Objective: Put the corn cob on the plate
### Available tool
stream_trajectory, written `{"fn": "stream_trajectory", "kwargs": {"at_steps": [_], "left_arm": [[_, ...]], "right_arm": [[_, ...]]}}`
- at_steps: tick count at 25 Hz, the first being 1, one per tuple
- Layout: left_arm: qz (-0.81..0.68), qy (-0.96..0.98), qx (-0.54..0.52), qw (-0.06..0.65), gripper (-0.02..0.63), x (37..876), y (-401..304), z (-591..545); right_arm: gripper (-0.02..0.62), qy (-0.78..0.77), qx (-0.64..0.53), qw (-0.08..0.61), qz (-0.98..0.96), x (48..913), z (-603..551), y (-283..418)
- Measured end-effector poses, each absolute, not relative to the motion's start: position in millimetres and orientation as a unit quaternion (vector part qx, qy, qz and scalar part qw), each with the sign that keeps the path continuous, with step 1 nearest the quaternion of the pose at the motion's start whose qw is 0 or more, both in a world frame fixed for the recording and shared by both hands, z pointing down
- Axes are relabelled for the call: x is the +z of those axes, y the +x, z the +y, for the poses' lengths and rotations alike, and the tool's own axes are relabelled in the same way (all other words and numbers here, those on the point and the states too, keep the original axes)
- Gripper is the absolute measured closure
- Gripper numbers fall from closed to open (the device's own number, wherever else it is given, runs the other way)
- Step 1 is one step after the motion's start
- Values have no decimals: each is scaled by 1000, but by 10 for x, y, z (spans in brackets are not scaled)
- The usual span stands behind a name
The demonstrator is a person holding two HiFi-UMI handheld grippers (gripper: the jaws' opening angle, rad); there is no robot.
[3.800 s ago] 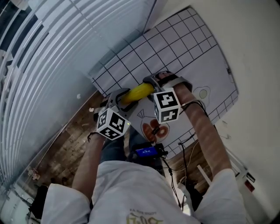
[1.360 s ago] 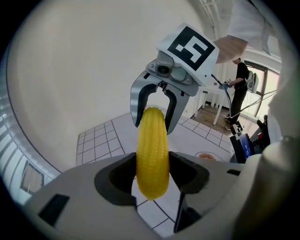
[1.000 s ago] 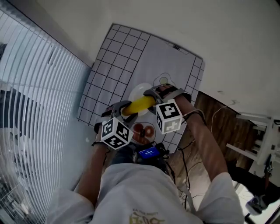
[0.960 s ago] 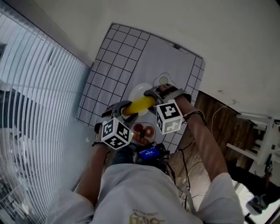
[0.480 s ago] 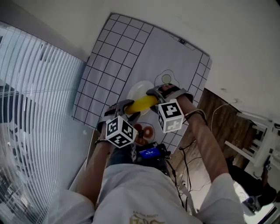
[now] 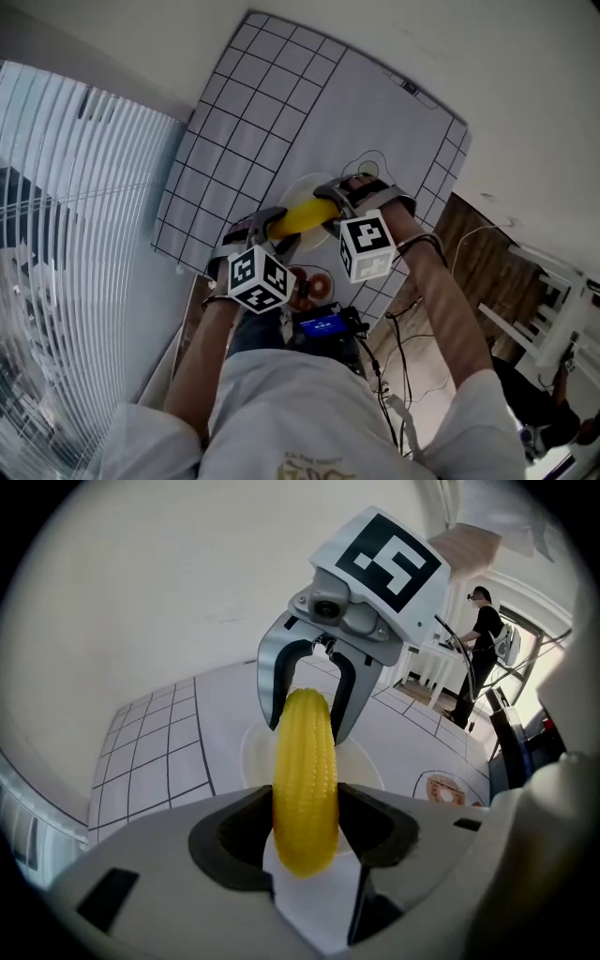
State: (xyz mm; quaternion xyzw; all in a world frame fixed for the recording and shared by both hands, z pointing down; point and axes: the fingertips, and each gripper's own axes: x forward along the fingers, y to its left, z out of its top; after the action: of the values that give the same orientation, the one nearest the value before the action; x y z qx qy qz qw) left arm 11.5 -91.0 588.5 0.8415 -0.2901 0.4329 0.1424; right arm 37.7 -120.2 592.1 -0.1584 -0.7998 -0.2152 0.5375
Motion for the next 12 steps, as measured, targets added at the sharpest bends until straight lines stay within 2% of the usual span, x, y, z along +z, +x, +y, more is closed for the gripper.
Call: {"fn": "stream_trajectory", "kwargs": {"at_steps": [12], "left_arm": [[-294,840,429,155,382,5928,130,-940]], "right_arm": [[321,-164,-179,542,-805,5974,-1229,382]]}}
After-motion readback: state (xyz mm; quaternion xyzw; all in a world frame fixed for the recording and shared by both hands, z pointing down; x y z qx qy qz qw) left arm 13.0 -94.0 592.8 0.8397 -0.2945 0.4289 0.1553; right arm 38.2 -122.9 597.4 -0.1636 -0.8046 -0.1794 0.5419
